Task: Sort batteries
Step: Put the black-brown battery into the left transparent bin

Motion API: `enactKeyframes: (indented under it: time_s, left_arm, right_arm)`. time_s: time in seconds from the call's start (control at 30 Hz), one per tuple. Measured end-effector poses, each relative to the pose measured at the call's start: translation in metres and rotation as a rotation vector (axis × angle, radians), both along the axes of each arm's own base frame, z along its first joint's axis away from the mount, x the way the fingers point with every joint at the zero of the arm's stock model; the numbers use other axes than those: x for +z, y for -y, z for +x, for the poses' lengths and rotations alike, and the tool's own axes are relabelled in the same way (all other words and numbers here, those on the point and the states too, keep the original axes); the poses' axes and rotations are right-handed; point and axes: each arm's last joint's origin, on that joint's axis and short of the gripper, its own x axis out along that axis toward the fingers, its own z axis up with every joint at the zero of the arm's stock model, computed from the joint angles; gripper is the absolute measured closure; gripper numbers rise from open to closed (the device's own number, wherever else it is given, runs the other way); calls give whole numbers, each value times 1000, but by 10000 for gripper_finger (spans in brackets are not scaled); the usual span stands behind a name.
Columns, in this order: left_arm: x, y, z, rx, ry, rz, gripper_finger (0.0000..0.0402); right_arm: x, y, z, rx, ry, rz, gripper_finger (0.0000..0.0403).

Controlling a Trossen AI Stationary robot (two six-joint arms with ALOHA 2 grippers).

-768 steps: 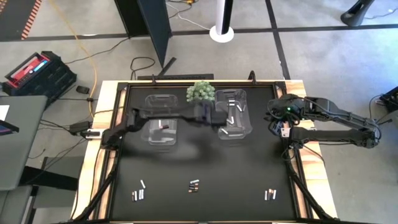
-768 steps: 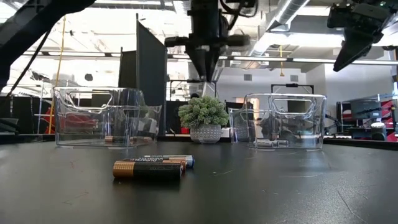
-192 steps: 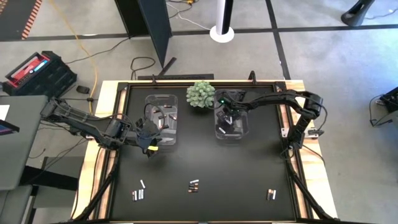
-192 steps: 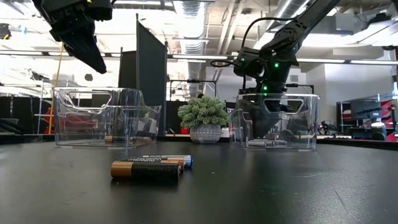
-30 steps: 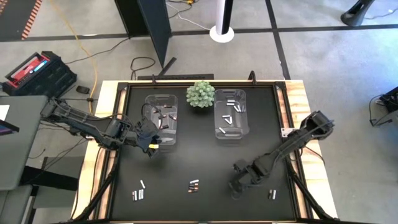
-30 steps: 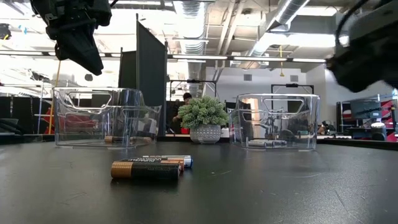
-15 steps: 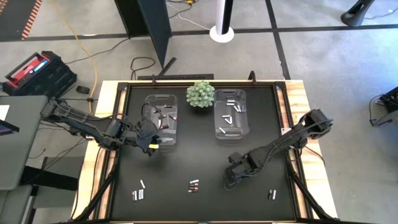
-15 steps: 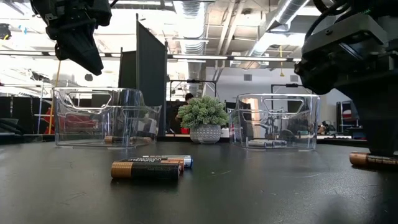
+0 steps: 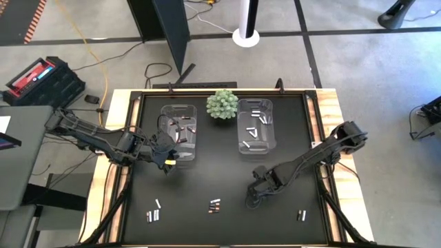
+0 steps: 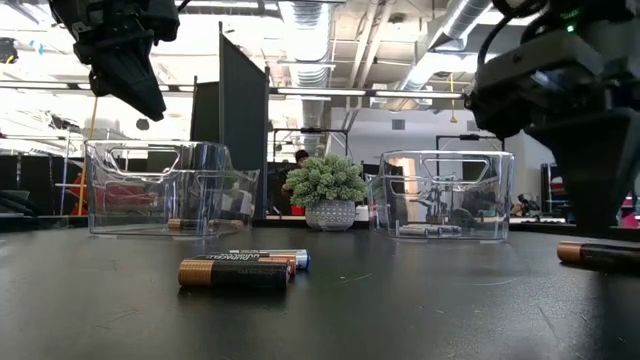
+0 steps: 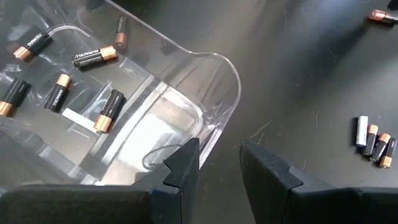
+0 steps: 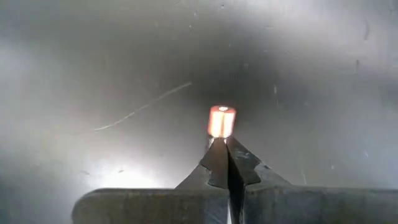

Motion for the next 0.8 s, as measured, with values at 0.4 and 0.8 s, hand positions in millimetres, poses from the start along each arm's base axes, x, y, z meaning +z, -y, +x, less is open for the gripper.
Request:
enactKeyframes:
  time_s: [0.4, 0.8]
  left_arm:
    - [0, 0, 0, -1, 0, 1, 290]
    - [0, 0, 0, -5, -1, 3, 290]
  right_arm:
    - [33, -23, -14, 17, -65, -132, 397]
    - [46, -97, -84, -228, 6, -202, 280]
